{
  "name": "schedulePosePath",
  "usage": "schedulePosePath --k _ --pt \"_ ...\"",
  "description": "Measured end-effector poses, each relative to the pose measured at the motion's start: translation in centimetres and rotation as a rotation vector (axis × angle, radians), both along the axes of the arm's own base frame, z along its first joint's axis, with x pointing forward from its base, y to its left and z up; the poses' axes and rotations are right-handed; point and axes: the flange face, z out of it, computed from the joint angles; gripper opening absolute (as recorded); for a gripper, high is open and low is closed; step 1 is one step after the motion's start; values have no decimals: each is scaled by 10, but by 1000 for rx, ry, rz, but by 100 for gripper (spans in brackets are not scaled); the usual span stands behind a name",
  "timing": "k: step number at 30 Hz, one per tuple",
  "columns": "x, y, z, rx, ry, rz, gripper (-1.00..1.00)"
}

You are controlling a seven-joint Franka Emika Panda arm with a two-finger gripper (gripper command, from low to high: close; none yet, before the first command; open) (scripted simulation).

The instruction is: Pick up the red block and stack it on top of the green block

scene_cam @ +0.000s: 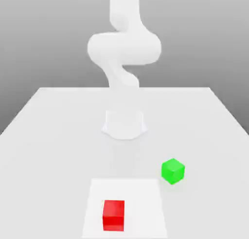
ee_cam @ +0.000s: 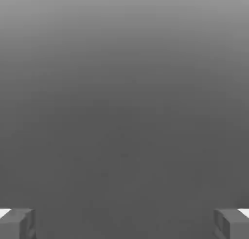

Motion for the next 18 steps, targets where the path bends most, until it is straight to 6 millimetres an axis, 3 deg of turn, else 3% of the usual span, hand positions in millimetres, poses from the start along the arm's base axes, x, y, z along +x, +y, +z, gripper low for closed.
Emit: schedulePosePath --k 4,9,13,18 --pt "47 -4 -72 3 125 -2 0" --pt "86 -9 -167 6 275 -5 0" --pt "102 -13 -247 8 395 -9 0" --pt "103 -18 -346 8 544 -15 0"
